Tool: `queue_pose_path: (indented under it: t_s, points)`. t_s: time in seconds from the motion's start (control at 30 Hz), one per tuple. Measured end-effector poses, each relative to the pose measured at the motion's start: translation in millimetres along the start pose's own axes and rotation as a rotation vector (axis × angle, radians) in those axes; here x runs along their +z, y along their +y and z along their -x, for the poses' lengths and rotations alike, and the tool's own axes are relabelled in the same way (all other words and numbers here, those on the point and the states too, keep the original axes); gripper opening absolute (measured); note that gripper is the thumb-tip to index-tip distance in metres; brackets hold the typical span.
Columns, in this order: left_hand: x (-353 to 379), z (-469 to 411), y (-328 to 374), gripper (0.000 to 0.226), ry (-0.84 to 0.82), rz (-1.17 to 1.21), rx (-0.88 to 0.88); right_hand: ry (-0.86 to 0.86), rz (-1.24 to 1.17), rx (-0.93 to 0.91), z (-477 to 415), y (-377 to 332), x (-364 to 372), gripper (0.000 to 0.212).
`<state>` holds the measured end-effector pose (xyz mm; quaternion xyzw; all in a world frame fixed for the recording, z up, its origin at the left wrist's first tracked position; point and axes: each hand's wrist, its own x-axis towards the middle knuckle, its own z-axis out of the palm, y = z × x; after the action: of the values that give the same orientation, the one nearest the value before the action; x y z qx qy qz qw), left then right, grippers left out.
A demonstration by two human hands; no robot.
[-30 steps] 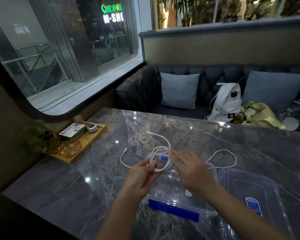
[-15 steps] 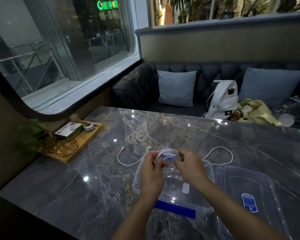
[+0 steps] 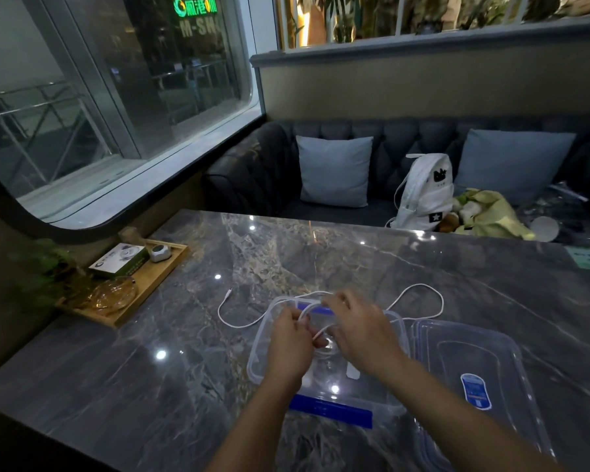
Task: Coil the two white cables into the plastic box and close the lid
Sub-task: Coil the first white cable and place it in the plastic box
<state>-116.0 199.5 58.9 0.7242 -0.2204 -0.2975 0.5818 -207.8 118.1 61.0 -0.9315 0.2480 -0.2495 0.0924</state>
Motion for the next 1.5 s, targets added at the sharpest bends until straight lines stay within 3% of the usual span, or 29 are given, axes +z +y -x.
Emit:
queue_pose_path:
  t_s: [0.1,0.23,0.37,0.47,0.6,0.8,0.97,1.03,1.13,1.2,1.27,1.5]
  points:
    - [-1.1,-1.6,4.2,0.022,-0.049,0.071,-0.090,0.133,0.048,-0.127,1.9,3.4,-2.0,0.018]
    - [-1.0,-0.7,11.8,0.019,-0.148,0.135,-0.168,0.218,-0.267,-0.011,3.3,7.0,-6.3,0.007]
    - [-1.3,1.6,17.0,0.020,-0.215,0.160,-0.176,0.277,-0.427,0.113,4.7,6.1,-8.0,0.006]
    - [0.3,2.7,17.2,0.018,-0.226,0.171,-0.150,0.307,-0.629,0.360,4.8,3.9,-9.0,0.007]
    - [2.6,4.9,13.1,0.019,-0.191,0.170,-0.024,0.321,-1.100,0.714,-3.3,-0.5,-14.8,0.013]
    - [2.5,6.6,0.3,0.017,-0.093,0.037,0.257,0.159,-1.635,1.070,-6.9,2.7,-21.4,0.008]
    - [2.9,9.2,-0.9,0.056,0.033,0.205,0.228,0.089,-1.660,0.963,-8.5,0.5,-23.9,0.005]
    - [2.3,8.7,2.4,0.051,0.159,0.238,0.190,0.078,-1.649,0.885,-8.3,-4.1,-26.0,0.005]
    - [-0.9,4.8,4.9,0.026,0.266,0.076,0.152,0.094,-1.599,0.821,-7.8,-12.4,-24.7,0.007]
    - [-3.2,7.0,7.1,0.006,0.221,-0.150,0.180,0.111,-1.541,0.797,-7.4,-16.8,-22.6,0.008]
    - [-4.2,8.9,6.4,0.017,0.121,-0.342,0.138,0.121,-1.480,0.776,-6.0,-18.9,-20.2,0.007]
    - [-10.9,8.7,16.2,0.036,-0.216,-0.110,-0.107,0.132,-1.358,0.858,-3.8,-11.5,-14.4,0.006]
